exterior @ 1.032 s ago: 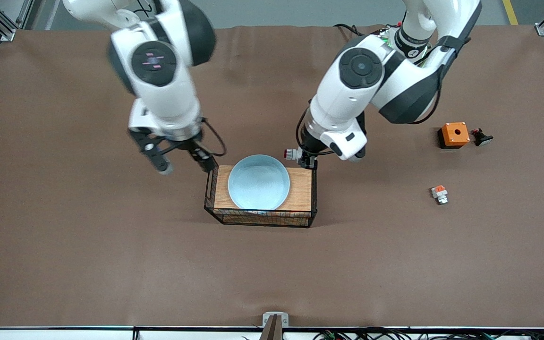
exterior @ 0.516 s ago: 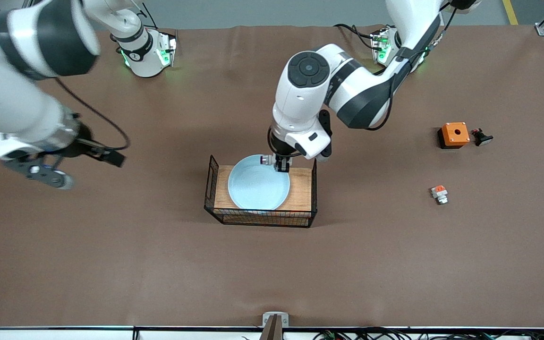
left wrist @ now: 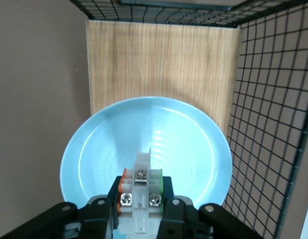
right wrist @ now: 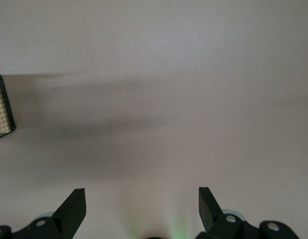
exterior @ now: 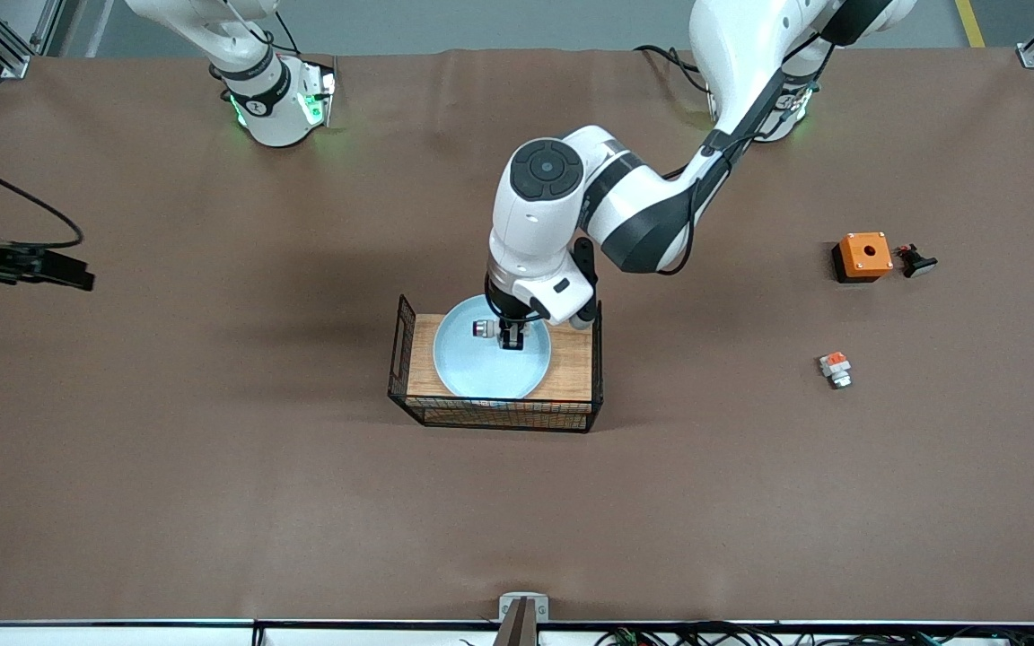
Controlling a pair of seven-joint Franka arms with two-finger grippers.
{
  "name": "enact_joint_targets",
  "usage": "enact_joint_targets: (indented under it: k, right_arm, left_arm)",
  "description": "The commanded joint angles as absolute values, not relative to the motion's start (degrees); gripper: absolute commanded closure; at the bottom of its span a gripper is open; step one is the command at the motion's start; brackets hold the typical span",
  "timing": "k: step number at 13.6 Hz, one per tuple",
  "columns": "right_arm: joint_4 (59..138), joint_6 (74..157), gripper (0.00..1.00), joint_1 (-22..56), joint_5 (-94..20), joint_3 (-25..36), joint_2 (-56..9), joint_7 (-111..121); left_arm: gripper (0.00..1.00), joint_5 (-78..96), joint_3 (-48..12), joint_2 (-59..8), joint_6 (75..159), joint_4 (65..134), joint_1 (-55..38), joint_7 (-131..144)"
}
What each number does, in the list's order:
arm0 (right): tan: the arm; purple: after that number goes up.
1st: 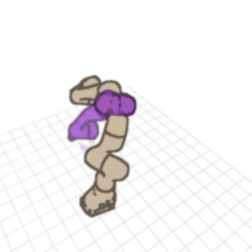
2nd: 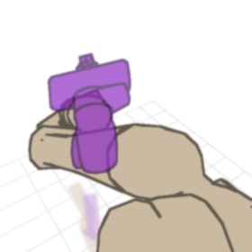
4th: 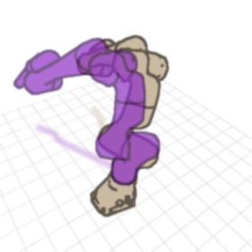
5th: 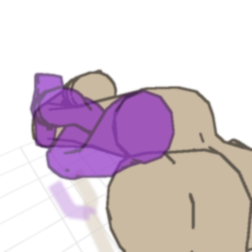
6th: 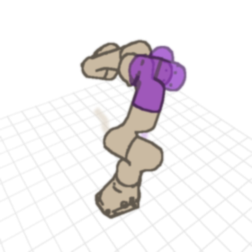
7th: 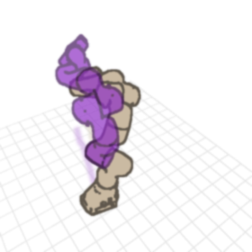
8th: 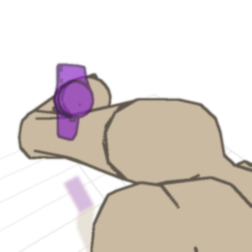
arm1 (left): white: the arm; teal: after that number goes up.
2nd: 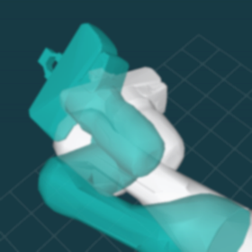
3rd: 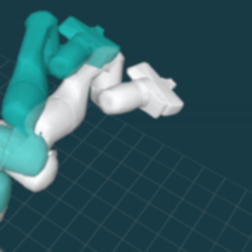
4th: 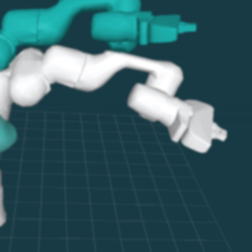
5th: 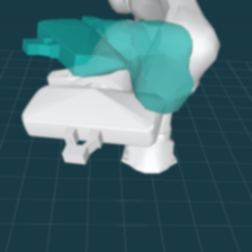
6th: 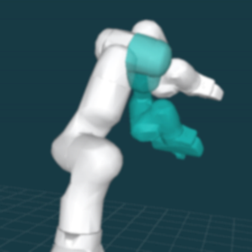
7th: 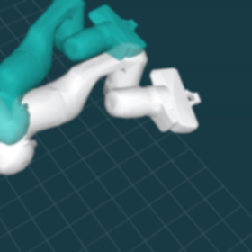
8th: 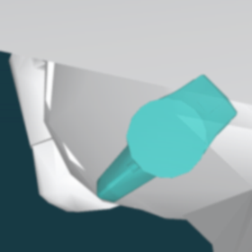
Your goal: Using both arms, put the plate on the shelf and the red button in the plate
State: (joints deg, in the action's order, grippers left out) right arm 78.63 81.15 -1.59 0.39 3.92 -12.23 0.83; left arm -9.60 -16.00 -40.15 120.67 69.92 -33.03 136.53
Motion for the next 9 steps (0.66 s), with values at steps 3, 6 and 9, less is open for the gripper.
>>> enact_joint_targets:
  k: [3, 6, 9]
  right_arm:
    - [75.33, 80.60, 0.00, -4.31, 0.70, 2.81, -12.04, 2.11]
    - [75.23, 80.60, 0.00, -4.66, 1.06, 2.72, -11.69, 1.85]
    - [75.85, 77.35, 0.00, -4.22, -0.09, 2.29, -9.50, -2.88]
  left_arm:
    - [0.78, -10.28, -15.29, -43.06, 123.66, 67.59, -34.01, 137.55]
    - [0.78, -10.28, -15.21, -43.94, 125.15, 67.67, -34.01, 137.55]
    - [0.78, -10.28, -14.94, -44.30, 125.77, 68.03, -34.01, 137.46]
